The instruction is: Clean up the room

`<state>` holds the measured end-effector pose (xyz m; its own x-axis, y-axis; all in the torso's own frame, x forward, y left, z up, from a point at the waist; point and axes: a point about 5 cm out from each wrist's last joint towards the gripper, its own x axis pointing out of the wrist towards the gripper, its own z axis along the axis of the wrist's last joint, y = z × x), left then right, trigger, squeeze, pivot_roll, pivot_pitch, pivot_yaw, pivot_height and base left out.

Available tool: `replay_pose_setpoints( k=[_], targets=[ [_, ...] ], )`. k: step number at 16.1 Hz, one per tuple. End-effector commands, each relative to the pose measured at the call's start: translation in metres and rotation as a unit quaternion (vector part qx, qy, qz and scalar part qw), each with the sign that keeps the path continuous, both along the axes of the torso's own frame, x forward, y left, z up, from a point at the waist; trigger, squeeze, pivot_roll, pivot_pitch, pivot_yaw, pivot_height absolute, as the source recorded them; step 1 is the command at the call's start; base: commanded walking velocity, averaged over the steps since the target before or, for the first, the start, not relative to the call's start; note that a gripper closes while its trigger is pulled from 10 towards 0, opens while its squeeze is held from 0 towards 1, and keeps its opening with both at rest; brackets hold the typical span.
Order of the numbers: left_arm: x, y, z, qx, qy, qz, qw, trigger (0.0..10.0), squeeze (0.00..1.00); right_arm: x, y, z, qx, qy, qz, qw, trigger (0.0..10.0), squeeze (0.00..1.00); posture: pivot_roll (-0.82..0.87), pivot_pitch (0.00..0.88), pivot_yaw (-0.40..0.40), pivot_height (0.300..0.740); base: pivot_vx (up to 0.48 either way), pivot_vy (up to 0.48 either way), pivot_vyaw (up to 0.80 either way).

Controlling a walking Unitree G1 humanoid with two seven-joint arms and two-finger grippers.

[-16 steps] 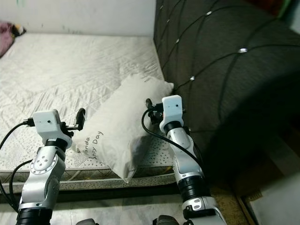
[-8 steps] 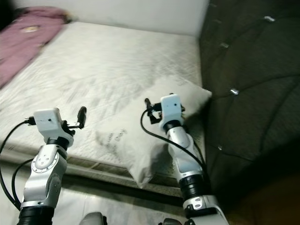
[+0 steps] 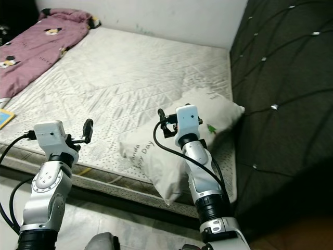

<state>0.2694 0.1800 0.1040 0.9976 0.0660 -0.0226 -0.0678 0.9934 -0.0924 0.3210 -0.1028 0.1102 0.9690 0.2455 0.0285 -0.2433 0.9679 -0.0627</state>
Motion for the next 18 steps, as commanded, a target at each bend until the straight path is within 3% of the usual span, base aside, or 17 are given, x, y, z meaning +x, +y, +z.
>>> replay_pose_setpoints(
  k=[1, 4, 7, 14, 18],
  targets=[
    [0.0007, -0.0036, 0.0006, 0.001, 0.001, -0.009, 1.000, 10.0, 0.00, 0.0016, -0.0047, 0.0030, 0.004, -0.004, -0.005, 1.000, 10.0, 0.00, -0.04, 0.000, -0.039, 0.740, 0.000, 0.000, 0.00],
    [0.0003, -0.0034, 0.0009, 0.000, 0.002, -0.008, 1.000, 10.0, 0.00, 0.0018, -0.0060, 0.0020, 0.010, 0.005, -0.010, 1.000, 10.0, 0.00, -0.04, 0.000, -0.041, 0.740, 0.000, 0.000, -0.14],
    [-0.0008, -0.0030, 0.0016, -0.002, 0.004, -0.007, 1.000, 10.0, 0.00, 0.0015, -0.0069, 0.0024, 0.013, 0.005, -0.012, 1.000, 10.0, 0.00, -0.04, 0.000, -0.042, 0.740, 0.000, 0.000, -0.74],
    [-0.0035, -0.0019, 0.0026, -0.009, 0.005, -0.007, 1.000, 10.0, 0.00, -0.0017, -0.0028, 0.0034, 0.013, 0.002, 0.001, 1.000, 10.0, 0.00, -0.03, 0.000, -0.041, 0.740, 0.000, 0.000, 0.00],
    [-0.0041, -0.0015, 0.0030, -0.011, 0.008, -0.006, 1.000, 10.0, 0.00, -0.0034, -0.0006, 0.0042, 0.012, 0.001, 0.009, 1.000, 10.0, 0.00, -0.04, 0.000, -0.040, 0.695, 0.000, 0.000, 0.00]
  ],
)
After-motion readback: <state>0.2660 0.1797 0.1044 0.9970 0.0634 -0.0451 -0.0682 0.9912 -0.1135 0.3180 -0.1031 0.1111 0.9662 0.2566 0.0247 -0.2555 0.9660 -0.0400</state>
